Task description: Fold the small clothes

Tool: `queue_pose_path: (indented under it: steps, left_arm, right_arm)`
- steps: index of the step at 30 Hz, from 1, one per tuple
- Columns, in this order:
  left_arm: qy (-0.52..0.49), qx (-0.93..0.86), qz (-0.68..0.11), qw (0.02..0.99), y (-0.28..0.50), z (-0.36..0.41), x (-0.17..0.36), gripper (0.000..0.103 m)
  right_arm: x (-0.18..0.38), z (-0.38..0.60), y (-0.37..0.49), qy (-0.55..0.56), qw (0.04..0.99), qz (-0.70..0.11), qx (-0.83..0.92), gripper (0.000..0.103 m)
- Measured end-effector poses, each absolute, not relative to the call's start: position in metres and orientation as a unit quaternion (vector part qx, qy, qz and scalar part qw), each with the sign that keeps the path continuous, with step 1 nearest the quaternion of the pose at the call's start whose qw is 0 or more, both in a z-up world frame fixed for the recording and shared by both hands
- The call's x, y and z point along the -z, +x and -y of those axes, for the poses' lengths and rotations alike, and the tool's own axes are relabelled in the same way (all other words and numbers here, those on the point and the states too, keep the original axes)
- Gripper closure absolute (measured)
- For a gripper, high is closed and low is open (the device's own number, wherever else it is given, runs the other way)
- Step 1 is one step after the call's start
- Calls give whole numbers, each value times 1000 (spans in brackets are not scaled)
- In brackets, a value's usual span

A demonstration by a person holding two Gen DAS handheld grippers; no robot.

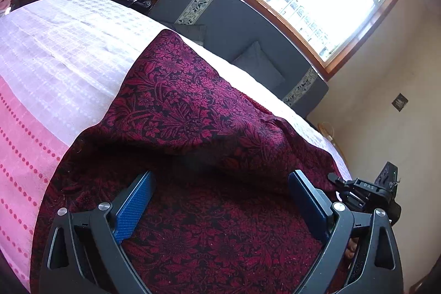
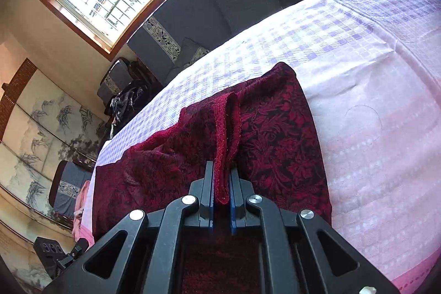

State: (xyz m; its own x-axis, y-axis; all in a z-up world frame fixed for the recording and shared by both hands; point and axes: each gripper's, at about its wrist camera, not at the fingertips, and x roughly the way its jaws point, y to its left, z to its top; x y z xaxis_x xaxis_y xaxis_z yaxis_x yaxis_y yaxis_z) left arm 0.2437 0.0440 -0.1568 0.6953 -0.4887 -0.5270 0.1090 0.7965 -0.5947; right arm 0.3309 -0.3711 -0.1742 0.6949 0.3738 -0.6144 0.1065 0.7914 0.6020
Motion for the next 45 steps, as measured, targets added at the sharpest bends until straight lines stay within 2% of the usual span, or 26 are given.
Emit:
queue_pose_path:
  steps: [12, 24, 28, 33, 41, 45]
  left_arm:
    - [-266, 152, -362, 880, 251, -47, 159, 7]
    - [-230, 127, -366, 893, 248, -38, 155, 7]
    - [-214, 121, -363, 899, 245, -35, 153, 7]
    - [-188, 112, -361, 907, 243, -26, 148, 7]
    - [-112, 100, -335, 930, 214, -8, 131, 7]
    - [-74, 100, -301, 945, 172, -3, 116, 7]
  right_arm:
    - [193, 372, 335, 324, 858, -392, -66, 98]
    - [187, 363, 335, 280, 870, -404, -44, 97]
    - [161, 357, 302, 273, 882, -382, -46, 79]
    - [137, 352, 208, 278, 890, -348, -96, 58]
    - [125, 348, 59, 186, 915, -350, -72, 54]
    - [120, 357, 19, 165, 919, -352, -63, 42]
